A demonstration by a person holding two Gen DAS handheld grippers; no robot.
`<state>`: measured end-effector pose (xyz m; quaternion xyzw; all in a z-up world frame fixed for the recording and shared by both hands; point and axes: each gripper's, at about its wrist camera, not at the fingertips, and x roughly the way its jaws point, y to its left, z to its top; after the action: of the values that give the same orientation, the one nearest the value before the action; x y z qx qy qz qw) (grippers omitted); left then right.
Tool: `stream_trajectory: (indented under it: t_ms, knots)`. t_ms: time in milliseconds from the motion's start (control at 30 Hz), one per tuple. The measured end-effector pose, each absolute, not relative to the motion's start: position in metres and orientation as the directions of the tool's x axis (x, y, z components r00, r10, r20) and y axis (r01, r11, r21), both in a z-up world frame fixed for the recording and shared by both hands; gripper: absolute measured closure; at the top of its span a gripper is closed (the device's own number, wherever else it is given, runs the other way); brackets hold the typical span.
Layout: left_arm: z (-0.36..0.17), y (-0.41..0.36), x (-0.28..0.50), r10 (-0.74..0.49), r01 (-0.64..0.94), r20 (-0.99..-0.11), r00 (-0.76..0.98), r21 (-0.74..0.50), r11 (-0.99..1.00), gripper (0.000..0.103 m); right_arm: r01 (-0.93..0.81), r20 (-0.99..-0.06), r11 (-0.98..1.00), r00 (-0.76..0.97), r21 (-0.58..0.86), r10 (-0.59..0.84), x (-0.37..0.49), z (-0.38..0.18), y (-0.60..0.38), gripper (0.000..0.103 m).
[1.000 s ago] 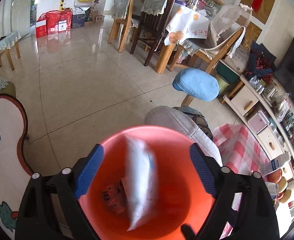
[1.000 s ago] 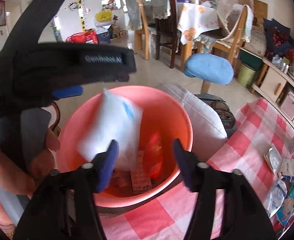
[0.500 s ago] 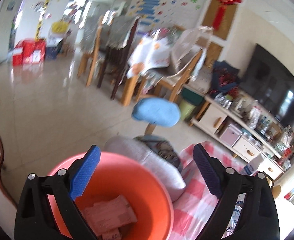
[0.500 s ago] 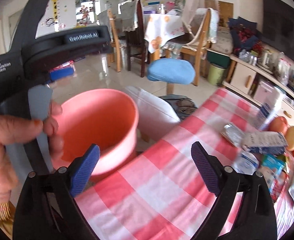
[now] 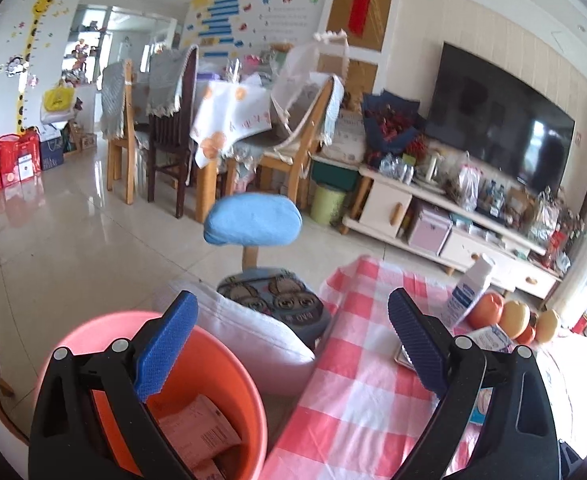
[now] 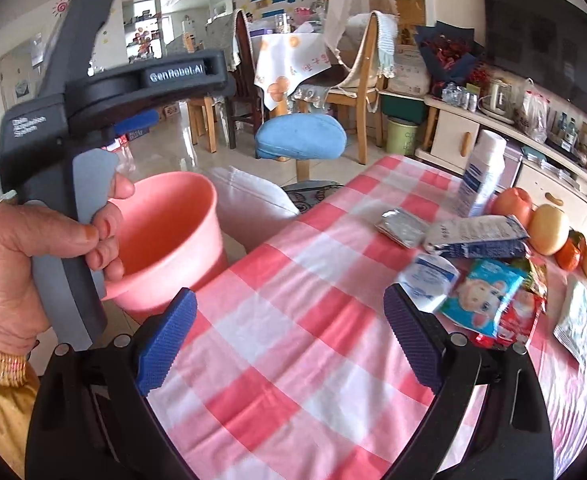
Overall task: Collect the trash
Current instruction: 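Move both tools back toward the table, then lower the left tool onto the blue cow-print wipes while the right tool approaches the grey wipes pack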
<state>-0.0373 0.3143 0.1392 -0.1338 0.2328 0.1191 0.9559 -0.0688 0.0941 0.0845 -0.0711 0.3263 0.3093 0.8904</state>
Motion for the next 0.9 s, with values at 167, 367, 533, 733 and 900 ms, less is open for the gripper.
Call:
stream_trajectory:
  t_ms: [167, 367, 533, 733, 900]
  knots:
    - [0.127, 0.294, -0.021, 0.082, -0.218, -0.525, 0.847, -0.202, 0.955, 0.008, -0.566, -0.621, 0.819, 0.610, 0.092, 0.492, -0.066, 0.081, 0.067, 0.008]
    - [0.117, 0.260, -0.009, 0.053, -0.154, -0.552, 0.832, -0.137, 0.979, 0.008, -0.528, -0.619, 0.842, 0.627, 0.108, 0.473, -0.062, 0.077, 0.040, 0.008]
    - [0.113, 0.232, -0.001, 0.062, -0.108, -0.563, 0.824, -0.048, 0.993, 0.008, -0.505, -0.607, 0.853, 0.640, 0.132, 0.472, -0.057, 0.077, 0.022, 0.008]
    - [0.111, 0.214, 0.003, 0.049, -0.072, -0.570, 0.820, -0.018, 0.997, 0.008, -0.472, -0.593, 0.862, 0.646, 0.185, 0.481, -0.051, 0.075, -0.001, 0.004]
    - [0.107, 0.204, 0.010, 0.042, -0.059, -0.593, 0.804, -0.010, 0.998, 0.008, -0.434, -0.596, 0.875, 0.652, 0.215, 0.470, -0.045, 0.074, -0.024, 0.004]
